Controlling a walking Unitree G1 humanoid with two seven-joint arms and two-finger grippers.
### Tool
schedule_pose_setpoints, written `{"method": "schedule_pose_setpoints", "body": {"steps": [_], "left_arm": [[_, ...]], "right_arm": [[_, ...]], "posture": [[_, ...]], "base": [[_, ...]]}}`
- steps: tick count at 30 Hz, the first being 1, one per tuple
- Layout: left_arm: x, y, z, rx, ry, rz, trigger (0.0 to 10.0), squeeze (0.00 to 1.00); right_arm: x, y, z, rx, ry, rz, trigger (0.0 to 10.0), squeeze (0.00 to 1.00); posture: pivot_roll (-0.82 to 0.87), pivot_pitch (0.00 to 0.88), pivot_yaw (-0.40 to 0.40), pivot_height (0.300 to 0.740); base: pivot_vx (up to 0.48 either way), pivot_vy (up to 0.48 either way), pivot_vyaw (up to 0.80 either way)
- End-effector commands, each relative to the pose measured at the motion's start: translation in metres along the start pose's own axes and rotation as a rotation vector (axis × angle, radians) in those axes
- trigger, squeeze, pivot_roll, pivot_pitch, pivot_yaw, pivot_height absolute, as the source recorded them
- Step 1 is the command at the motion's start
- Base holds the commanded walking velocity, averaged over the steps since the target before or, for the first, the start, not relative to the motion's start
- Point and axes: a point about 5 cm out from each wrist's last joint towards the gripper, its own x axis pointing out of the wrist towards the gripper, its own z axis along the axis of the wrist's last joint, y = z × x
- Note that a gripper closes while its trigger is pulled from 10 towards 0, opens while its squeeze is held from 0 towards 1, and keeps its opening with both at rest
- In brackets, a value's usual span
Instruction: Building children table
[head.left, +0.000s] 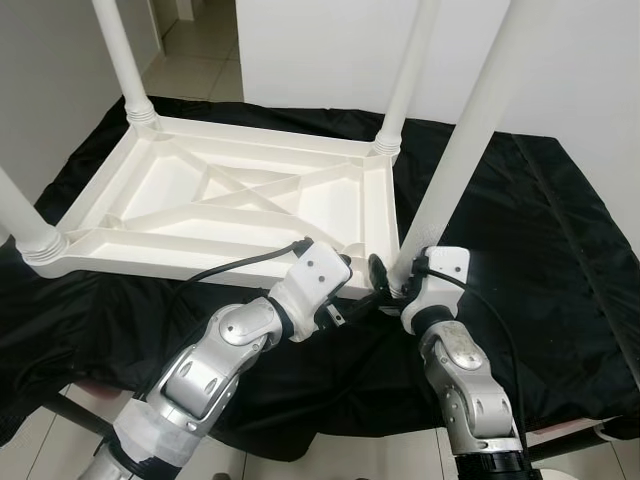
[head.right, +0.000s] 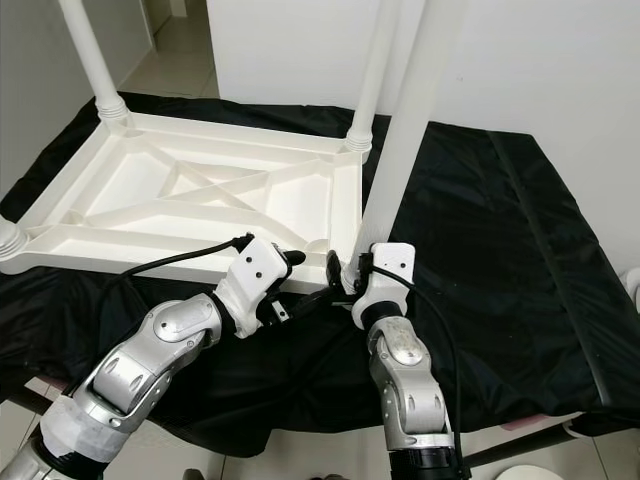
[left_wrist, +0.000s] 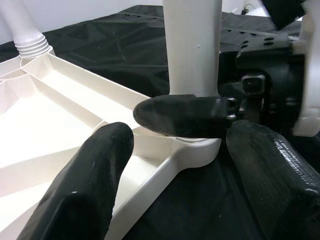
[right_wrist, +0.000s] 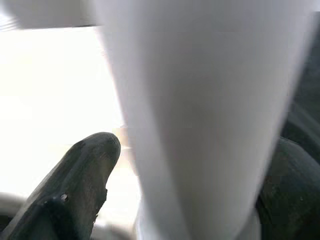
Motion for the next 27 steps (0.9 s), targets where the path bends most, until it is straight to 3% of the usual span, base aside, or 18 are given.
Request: {"method": "schedule_pose_setpoints", "body": {"steps": [1,2,4,6,7,11,24,26,27], "left_arm": [[-0.001,-0.003,-0.002,-0.011,0.013,-0.054,10.0,0.00],[-0.001,-0.003,-0.002,-0.011,0.013,-0.054,10.0,0.00],[-0.001,-0.002,-0.002,-0.009,0.012,-0.052,10.0,0.00],[-0.001,-0.002,-0.002,-0.009,0.012,-0.052,10.0,0.00],[-0.001,-0.001,-0.002,-0.008,0.012,-0.049,10.0,0.00],[-0.001,-0.001,-0.002,-0.004,0.011,-0.046,10.0,0.00],[0.000,0.001,-0.001,0.004,0.013,-0.050,10.0,0.00],[-0.002,-0.004,0.000,-0.008,0.011,-0.097,10.0,0.00],[-0.002,-0.004,0.000,-0.008,0.011,-0.097,10.0,0.00]], "right_arm": [[-0.002,0.001,-0.004,0.018,0.017,0.015,10.0,0.00],[-0.002,0.001,-0.004,0.018,0.017,0.015,10.0,0.00],[-0.005,-0.017,-0.005,-0.112,0.044,0.216,10.0,0.00],[-0.005,-0.017,-0.005,-0.112,0.044,0.216,10.0,0.00],[-0.007,-0.029,-0.003,-0.153,0.060,0.280,10.0,0.00],[-0.003,-0.044,0.002,-0.220,0.062,0.355,10.0,0.00],[0.025,-0.050,0.008,-0.289,0.087,0.530,10.0,0.00],[0.031,-0.051,0.006,-0.292,0.100,0.562,2.8,0.00],[0.031,-0.051,0.006,-0.292,0.100,0.562,2.8,0.00]], "posture": [[-0.01,0.086,-0.049,0.740],[-0.01,0.086,-0.049,0.740],[-0.01,0.084,-0.051,0.740],[-0.01,0.084,-0.051,0.740],[-0.01,0.084,-0.051,0.740],[0.00,0.077,-0.050,0.740],[0.02,0.060,-0.047,0.740],[0.02,0.058,-0.049,0.740],[0.02,0.058,-0.049,0.740]], "base": [[0.000,0.000,0.00],[0.000,0.000,0.00],[0.000,0.000,0.00],[0.000,0.000,0.00],[0.000,0.000,0.00],[0.000,0.000,0.00],[0.000,0.000,0.00],[0.000,0.000,0.00],[0.000,0.000,0.00]]}}
